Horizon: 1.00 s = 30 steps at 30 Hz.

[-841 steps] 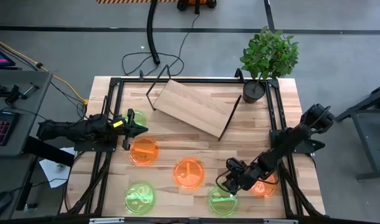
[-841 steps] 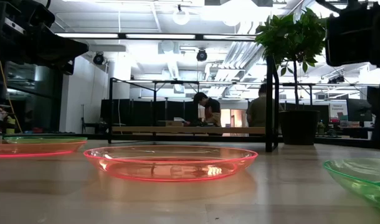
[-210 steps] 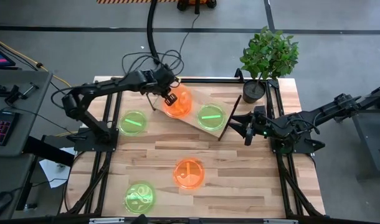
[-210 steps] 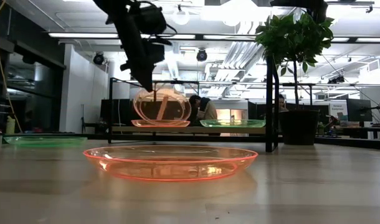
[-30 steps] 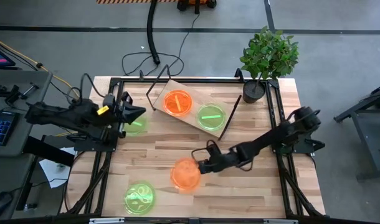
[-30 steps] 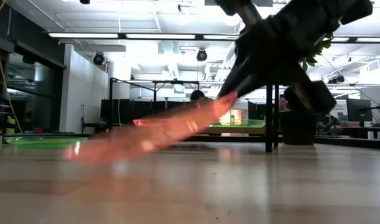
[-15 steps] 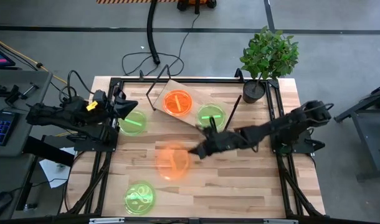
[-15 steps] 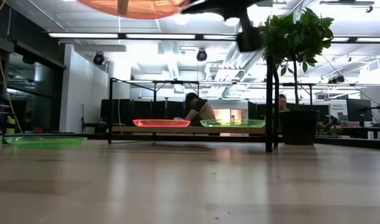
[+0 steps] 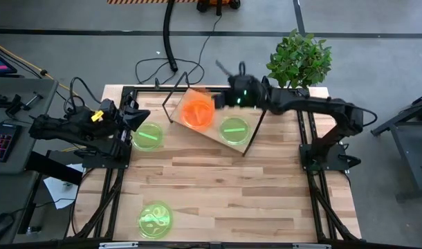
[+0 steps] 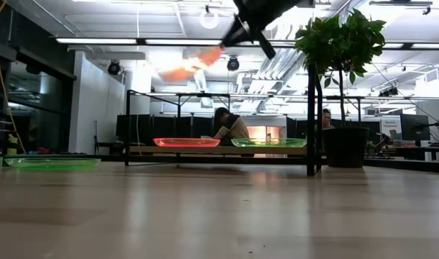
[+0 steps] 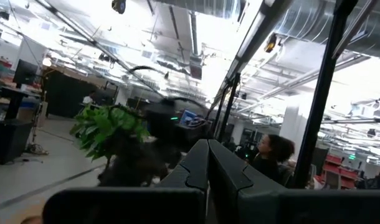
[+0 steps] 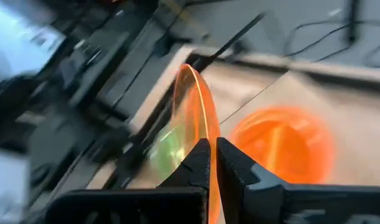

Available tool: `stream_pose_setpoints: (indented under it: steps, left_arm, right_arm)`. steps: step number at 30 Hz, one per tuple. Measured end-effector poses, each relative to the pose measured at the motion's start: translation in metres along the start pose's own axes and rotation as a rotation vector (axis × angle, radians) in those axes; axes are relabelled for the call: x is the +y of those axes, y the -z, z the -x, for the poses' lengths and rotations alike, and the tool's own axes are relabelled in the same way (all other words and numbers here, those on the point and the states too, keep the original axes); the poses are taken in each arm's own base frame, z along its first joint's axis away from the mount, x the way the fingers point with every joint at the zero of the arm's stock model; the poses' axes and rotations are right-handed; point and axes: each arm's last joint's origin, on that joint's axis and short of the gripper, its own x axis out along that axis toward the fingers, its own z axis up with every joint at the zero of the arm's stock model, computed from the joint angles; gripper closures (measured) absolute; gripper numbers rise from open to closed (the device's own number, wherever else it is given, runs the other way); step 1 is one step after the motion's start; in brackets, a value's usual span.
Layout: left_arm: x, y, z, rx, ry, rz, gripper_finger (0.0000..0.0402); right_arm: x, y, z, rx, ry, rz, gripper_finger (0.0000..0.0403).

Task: Place and stack plates onto a shelf
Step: Stack the orange plate on top of the orange plate on the shelf

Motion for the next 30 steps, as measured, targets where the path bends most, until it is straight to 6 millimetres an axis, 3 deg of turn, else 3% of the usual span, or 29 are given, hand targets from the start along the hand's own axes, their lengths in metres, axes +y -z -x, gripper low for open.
stream_pose_setpoints:
  steps: [5, 11, 17, 30]
  left_arm:
    - [0.0, -0.002, 0.0, -0.02, -0.001, -0.019, 0.0401]
    - [0.0, -0.003, 0.0, -0.026, -0.001, -0.026, 0.0401]
    - [0.0, -0.003, 0.0, -0.028, -0.001, -0.025, 0.0401]
    - [0.0, -0.003, 0.0, -0.029, -0.003, -0.018, 0.0401]
  right_arm:
    - [-0.037, -0.018, -0.012, -0.007, 0.131, -0.045, 0.0403]
    - [-0.055, -0.002, -0.054, 0.071, 0.157, -0.096, 0.0403]
    - [-0.067, 0.011, -0.083, 0.087, 0.168, -0.158, 0.0403]
    - [-0.069, 0.015, -0.092, 0.082, 0.166, -0.216, 0.0403]
